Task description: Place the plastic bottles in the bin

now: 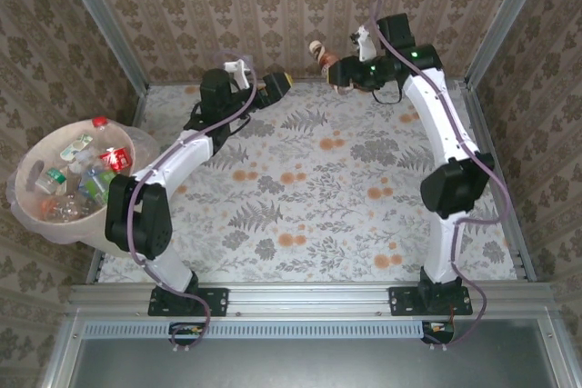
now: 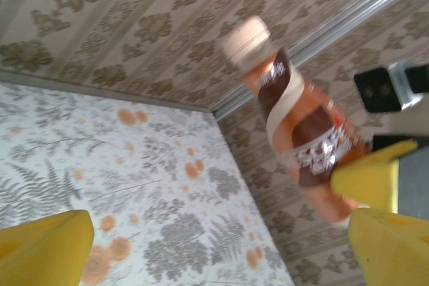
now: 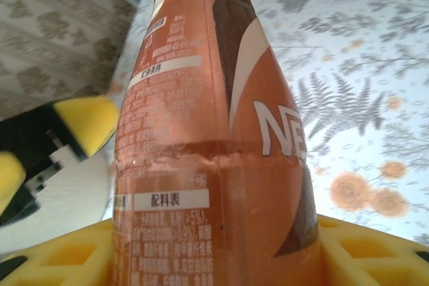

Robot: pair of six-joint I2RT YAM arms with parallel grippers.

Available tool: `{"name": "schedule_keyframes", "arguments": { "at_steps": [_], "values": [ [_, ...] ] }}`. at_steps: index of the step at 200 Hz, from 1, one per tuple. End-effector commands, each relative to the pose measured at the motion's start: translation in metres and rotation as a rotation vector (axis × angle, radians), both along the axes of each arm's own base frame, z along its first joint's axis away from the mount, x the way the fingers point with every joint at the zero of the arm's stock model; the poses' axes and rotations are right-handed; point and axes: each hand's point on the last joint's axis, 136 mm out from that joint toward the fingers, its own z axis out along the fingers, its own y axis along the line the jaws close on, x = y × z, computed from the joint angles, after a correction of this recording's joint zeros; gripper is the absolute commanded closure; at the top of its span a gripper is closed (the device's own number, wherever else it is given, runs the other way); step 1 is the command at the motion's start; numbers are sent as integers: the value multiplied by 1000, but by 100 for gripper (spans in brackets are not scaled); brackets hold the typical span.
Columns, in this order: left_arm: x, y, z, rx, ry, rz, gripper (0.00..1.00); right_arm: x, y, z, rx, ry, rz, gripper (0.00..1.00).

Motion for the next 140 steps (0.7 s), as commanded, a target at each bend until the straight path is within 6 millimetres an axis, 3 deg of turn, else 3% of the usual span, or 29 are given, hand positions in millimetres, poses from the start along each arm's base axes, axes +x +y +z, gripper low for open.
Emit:
{"name": "schedule_keyframes", "arguments": {
  "at_steps": [1, 52, 93, 96, 105, 140],
  "values": [
    [-22, -10, 50, -145, -62, -75, 0, -33, 26, 39, 89, -151, 135, 42],
    [-33, -18, 71, -284, -54, -120, 0, -66, 57, 35, 167, -240, 198, 41],
    [-45, -30, 67, -269, -28, -174, 0, -80, 75, 35, 223, -283, 248, 41],
    [-54, -41, 68, -269, -27, -202, 1, -80, 76, 35, 225, -285, 252, 40],
    [-59, -45, 68, -267, -31, -217, 3, -82, 80, 34, 233, -292, 261, 40],
    [-66, -40, 66, -263, -33, -197, 22, -93, 91, 41, 282, -332, 317, 39]
  ]
}}
